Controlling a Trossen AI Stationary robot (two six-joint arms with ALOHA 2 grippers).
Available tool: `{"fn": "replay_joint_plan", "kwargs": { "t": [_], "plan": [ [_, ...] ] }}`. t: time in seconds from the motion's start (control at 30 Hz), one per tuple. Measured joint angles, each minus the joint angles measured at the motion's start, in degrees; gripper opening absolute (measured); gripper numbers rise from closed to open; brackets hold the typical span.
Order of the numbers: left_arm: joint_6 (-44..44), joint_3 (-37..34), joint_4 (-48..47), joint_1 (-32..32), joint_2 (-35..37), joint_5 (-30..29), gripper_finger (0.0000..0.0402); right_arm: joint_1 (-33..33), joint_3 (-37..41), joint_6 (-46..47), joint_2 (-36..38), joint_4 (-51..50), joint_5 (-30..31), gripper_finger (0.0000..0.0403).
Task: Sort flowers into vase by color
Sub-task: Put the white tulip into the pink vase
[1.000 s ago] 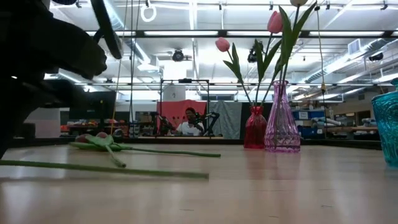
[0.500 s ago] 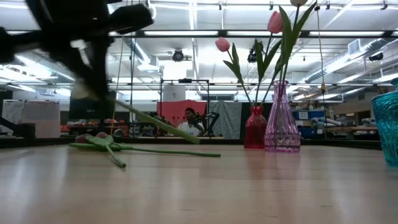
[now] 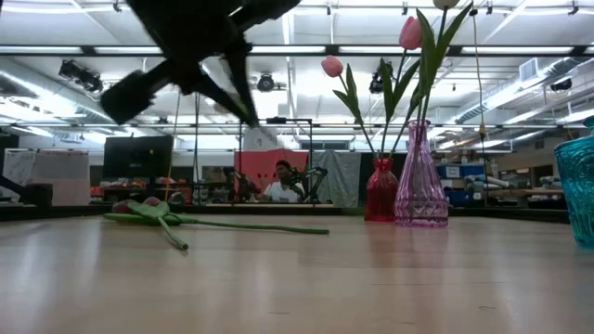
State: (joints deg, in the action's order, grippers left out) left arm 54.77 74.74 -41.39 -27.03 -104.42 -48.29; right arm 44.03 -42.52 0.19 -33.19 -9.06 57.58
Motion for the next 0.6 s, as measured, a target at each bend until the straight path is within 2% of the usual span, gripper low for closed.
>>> {"fn": "replay_joint_plan", "kwargs": {
  "t": [0.13, 0.3, 0.43, 0.6],
  "plan": [
    [4.2, 0.0, 4.6, 0.9, 0.0, 0.1, 0.0085, 0.0, 0.0, -0.1, -0.5, 0.0, 0.0, 0.0129],
    [-0.4, 0.0, 5.7, 1.1, 0.0, -0.1, 0.0156, 0.0, 0.0, -0.1, -0.6, 0.0, 0.0, 0.0129],
    [-13.4, 0.0, 4.4, 1.1, 0.2, -0.1, 0.0184, -0.3, 0.0, 0.1, -0.6, 0.0, 0.0, 0.0129],
    [-35.4, -0.8, 1.1, 2.3, 3.1, 15.7, 0.0176, -1.1, 0.0, 1.1, -0.6, 0.0, -0.1, 0.0129]
  ]
}}
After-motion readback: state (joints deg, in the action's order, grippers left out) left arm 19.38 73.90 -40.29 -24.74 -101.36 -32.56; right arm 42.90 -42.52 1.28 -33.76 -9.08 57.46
